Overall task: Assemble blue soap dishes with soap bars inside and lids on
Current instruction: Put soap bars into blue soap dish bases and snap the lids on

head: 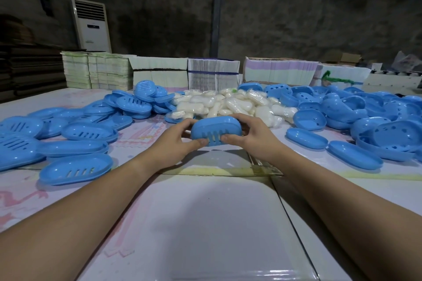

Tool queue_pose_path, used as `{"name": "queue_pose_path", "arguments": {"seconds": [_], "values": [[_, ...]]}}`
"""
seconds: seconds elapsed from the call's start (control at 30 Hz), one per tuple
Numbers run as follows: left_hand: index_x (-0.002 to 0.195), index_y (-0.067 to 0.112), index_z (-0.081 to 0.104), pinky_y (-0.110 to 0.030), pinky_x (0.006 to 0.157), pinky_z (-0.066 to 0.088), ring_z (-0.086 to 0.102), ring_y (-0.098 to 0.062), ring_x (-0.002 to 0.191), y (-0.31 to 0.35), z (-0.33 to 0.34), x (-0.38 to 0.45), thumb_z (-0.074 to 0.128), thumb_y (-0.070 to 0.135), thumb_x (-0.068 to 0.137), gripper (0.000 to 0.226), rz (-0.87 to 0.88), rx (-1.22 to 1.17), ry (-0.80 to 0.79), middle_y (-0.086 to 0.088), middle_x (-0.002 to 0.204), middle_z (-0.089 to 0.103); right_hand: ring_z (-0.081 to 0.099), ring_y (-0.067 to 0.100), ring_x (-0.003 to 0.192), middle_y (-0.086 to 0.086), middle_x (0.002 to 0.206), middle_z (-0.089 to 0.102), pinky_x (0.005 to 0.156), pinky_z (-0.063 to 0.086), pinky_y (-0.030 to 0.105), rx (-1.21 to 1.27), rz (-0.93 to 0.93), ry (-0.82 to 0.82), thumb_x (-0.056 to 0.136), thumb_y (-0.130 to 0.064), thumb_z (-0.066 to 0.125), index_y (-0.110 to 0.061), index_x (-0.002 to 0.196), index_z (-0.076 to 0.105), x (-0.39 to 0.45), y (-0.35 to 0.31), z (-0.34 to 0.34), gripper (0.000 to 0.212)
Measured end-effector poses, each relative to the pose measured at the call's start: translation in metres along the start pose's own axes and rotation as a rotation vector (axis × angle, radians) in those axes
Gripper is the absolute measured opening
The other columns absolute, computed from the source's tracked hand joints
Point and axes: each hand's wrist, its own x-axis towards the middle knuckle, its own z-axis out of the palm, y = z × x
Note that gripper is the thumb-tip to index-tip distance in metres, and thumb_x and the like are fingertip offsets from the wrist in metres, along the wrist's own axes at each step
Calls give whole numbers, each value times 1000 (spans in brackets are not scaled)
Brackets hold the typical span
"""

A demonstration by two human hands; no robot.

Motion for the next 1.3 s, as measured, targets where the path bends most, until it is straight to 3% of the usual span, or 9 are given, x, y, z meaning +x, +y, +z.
{"name": "queue_pose_path", "arguments": {"seconds": [0.23,0.43,0.63,0.73,0.9,1.03,1.13,1.2,1.3], "values": [[120,26,63,-10,83,47,62,4,104,-3,-1,0,76,26,89,34,39,19,34,15,112,69,65,8,96,-5,106,68,82,55,22,10,0,-25,82,-20,78,-22,120,62,0,6,2,41],[129,31,61,-19,89,48,61,3,107,-1,1,2,71,30,92,38,48,1,54,19,115,68,65,4,86,-11,93,71,74,51,16,-13,4,35,80,-25,80,-31,105,67,2,2,-5,29],[126,33,62,-10,81,47,59,6,107,-1,1,0,77,21,87,43,130,52,50,26,113,66,65,3,95,-5,108,68,74,51,18,166,130,-91,82,-39,69,-24,117,66,-5,2,-4,39],[130,36,59,-7,84,43,56,4,111,0,1,0,78,25,87,49,223,183,4,27,117,62,66,9,100,-9,109,69,84,54,26,63,124,-181,81,-40,71,-39,112,66,-5,0,-3,31],[128,57,49,-5,83,42,52,6,116,2,-1,-3,75,30,89,54,267,202,-19,36,121,57,67,11,97,-9,109,68,83,56,26,32,121,-246,75,-51,72,-53,123,56,-6,-5,0,51],[135,60,44,-12,83,43,50,8,117,-3,1,-1,76,36,88,62,213,236,-29,30,127,53,61,-2,87,-14,103,63,73,46,15,-143,127,-196,70,-59,70,-51,127,53,-6,-9,1,61],[137,62,40,-9,82,48,47,11,117,-11,3,0,77,37,87,67,139,233,-78,24,128,52,57,5,96,-13,110,59,76,45,23,-330,181,-104,70,-60,70,-48,130,52,-6,-8,-8,64],[130,61,43,-7,85,49,49,9,115,-16,4,1,75,34,89,59,105,213,-93,22,124,55,57,14,98,-5,116,60,81,48,30,-445,234,-21,76,-57,70,-45,133,50,-8,-6,-22,61],[122,57,50,3,77,42,51,9,112,-19,4,3,73,35,91,45,87,225,-107,23,120,58,55,18,103,-1,121,60,90,49,40,-597,316,67,80,-58,65,-43,137,48,-22,-7,-52,61]]}}
